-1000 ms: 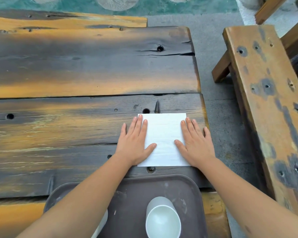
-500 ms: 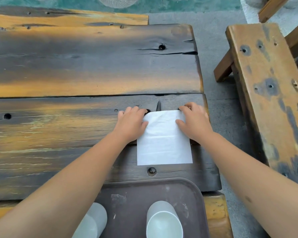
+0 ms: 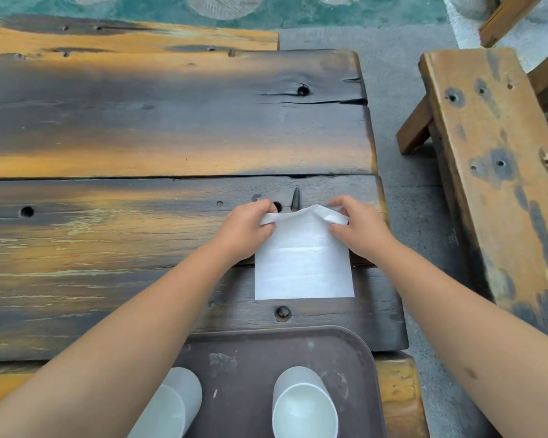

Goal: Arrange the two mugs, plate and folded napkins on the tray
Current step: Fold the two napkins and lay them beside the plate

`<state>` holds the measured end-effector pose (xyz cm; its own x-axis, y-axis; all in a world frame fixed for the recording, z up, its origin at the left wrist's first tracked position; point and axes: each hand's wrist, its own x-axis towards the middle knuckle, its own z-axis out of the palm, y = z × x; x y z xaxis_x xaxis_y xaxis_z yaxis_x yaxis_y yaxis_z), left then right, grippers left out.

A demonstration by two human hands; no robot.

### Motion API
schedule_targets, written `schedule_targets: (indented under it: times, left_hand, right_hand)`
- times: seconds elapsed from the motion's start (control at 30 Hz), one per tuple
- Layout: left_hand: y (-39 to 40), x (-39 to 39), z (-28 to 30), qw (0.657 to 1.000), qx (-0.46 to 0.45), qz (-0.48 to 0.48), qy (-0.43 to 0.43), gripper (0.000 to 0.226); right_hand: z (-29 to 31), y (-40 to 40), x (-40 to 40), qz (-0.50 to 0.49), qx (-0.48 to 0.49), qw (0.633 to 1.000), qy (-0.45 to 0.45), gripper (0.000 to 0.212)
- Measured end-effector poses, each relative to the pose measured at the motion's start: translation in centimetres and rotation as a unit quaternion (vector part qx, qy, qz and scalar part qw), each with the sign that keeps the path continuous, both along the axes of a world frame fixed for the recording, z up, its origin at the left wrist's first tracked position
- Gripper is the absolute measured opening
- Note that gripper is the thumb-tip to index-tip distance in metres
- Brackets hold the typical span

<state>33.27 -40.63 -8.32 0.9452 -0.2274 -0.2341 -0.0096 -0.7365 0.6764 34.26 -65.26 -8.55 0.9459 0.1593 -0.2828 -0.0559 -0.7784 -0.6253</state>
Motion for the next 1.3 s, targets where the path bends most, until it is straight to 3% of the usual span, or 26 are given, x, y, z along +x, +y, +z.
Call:
schedule_targets:
  times: [0.07,0.27,0.4,0.53,0.6,0.73,0.87,1.0,1.2,1.3]
  left_hand:
    - [0.2,-0.9,0.6,1.0,-0.024,0.004,-0.006,0.009]
    - [1.2,-4.6,1.7,0.998,-0.023,-0.043,-0.05,0.019]
    - [1.8,-7.3,1.7,0.992,0.04,-0.102,-0.065,0.021]
    - [2.4,-9.3,0.8,0.984,0.087,-0.146,-0.057,0.012]
    - [2.6,-9.9,0.3,0.98,0.109,-0.158,-0.047,0.025]
    - [2.3,-9.8,-0.3,0.983,0.13,-0.117,-0.054,0.042]
    - [1.2,-8.3,-1.1,0.985,0.169,-0.011,-0.033,0.042]
    - [0.1,-7.3,-1.8,0.978,0.206,0.005,-0.021,0.041]
    - [-0.1,-6.3,-1.4,0.984,0.177,0.004,0.008,0.008]
    - [-0.3,-6.0,-1.0,0.986,0.165,-0.001,0.026,0.016]
  right_hand:
    - [0.5,-0.2,-0.7,0.023,0.001,1.0,-0.009,0.008]
    - [1.2,-1.2,-4.7,0.093,0.005,0.993,-0.073,0.017]
    - [1.1,-1.3,-8.0,0.093,0.018,0.994,-0.063,0.027]
    - [0.6,-1.5,-10.2,0.128,-0.04,0.99,-0.055,0.016]
    - [0.3,-1.7,-10.8,0.144,-0.076,0.986,-0.046,0.019]
    - [-0.1,-1.8,-10.5,0.134,-0.101,0.985,-0.052,0.031]
    - [-0.7,-1.3,-8.5,0.056,-0.1,0.993,-0.041,0.034]
    - [-1.3,-0.4,-6.6,0.024,-0.133,0.991,-0.015,0.04]
    - [-1.6,0.7,-5.8,0.002,-0.119,0.993,-0.002,0.012]
    - [-1.5,0.9,-6.0,0.002,-0.108,0.994,0.004,0.013]
